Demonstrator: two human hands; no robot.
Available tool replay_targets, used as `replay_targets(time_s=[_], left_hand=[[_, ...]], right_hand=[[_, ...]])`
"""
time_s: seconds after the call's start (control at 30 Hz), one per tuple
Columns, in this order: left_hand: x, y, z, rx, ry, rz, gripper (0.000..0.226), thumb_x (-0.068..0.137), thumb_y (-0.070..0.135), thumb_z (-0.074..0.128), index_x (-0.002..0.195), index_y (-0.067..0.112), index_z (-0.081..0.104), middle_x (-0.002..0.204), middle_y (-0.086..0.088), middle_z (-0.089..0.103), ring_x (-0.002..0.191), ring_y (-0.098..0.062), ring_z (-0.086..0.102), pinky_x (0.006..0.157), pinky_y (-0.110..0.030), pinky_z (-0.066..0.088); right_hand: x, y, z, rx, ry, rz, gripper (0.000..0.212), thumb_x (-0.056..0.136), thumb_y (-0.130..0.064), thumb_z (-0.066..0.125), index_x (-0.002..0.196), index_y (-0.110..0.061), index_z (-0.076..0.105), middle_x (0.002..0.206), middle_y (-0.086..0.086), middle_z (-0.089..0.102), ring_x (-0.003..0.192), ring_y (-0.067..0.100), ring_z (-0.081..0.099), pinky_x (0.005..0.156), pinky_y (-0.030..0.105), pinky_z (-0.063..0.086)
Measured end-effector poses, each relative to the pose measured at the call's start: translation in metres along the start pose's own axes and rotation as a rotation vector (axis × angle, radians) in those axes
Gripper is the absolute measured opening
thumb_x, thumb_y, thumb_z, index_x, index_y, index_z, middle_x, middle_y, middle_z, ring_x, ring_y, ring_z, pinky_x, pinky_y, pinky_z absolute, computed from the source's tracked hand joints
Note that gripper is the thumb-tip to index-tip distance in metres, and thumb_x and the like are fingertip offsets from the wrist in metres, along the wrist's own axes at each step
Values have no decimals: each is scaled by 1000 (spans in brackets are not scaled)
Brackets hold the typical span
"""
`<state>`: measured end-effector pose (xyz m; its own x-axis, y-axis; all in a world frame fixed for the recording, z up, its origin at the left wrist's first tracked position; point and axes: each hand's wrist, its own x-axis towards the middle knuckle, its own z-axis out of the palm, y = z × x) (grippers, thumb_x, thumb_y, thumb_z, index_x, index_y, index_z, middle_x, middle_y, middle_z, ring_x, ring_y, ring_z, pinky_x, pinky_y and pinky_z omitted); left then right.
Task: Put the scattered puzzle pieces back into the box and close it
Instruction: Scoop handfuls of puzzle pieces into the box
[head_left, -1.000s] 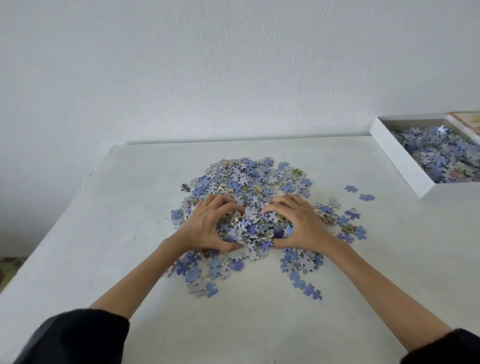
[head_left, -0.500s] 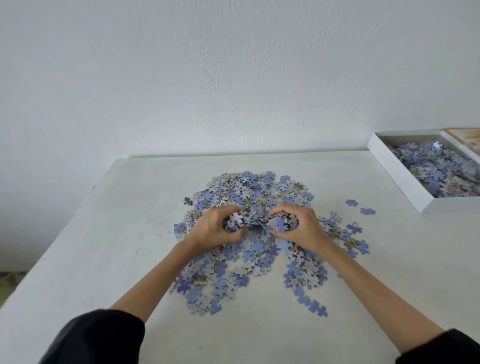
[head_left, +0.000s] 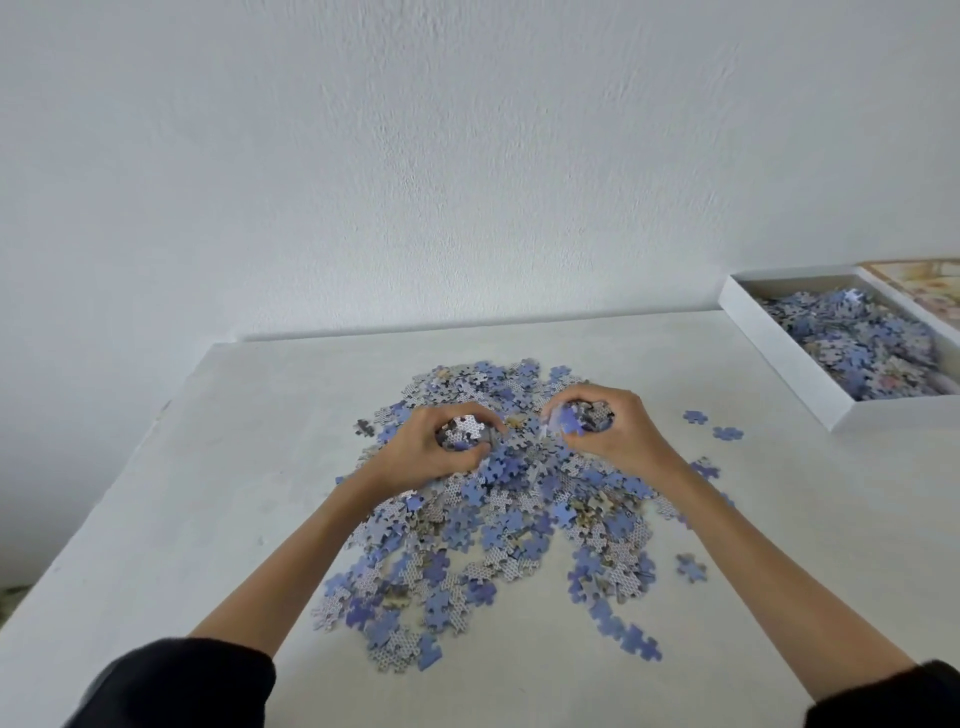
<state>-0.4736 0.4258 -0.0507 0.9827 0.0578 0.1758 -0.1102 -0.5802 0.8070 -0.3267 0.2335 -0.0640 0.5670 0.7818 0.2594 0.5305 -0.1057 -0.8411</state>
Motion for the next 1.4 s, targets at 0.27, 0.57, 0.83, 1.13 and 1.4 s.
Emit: replay_targets(time_s=[0.27, 0.57, 0.83, 1.13, 1.4], left_hand=[[26, 17, 11, 78, 98, 52, 17, 80, 35, 60, 96, 36, 65, 101, 14, 67, 81, -38, 64, 74, -50, 52], [81, 70, 57, 98, 132, 147, 16, 82, 14, 64, 97, 21, 65, 91, 19, 66, 76, -3, 64, 68, -16, 48], [138, 110, 118, 28, 129, 166, 18, 82, 5, 64, 97, 14, 66, 89, 13, 67, 76, -7, 63, 69, -19, 48], [191, 138, 184, 27, 96, 203, 20, 79, 2, 64, 96, 12, 67, 87, 7, 68, 74, -11, 63, 69, -22, 50], [239, 148, 228, 52, 46, 225, 21, 78, 0, 66, 96, 11, 68, 88, 10, 67, 77, 2, 61, 72, -12, 43]], right_hand=[[7, -4, -36, 62, 11, -138, 16, 81, -6, 67, 90, -20, 70, 90, -16, 68, 91, 2, 63, 83, 15, 46], [7, 9, -115, 105, -42, -174, 14, 79, -8, 66, 88, -17, 69, 88, -7, 68, 79, 22, 64, 72, 32, 50], [4, 38, -200, 68, -40, -187, 12, 81, -2, 66, 90, -8, 69, 91, 4, 68, 83, 18, 64, 74, 25, 50], [8, 78, -279, -21, 13, -143, 11, 81, -8, 67, 90, -14, 69, 88, -10, 67, 83, 4, 62, 79, 17, 46], [22, 125, -321, -99, 25, -125, 11, 78, -25, 68, 89, -24, 68, 94, -15, 68, 99, 0, 60, 101, 33, 39]])
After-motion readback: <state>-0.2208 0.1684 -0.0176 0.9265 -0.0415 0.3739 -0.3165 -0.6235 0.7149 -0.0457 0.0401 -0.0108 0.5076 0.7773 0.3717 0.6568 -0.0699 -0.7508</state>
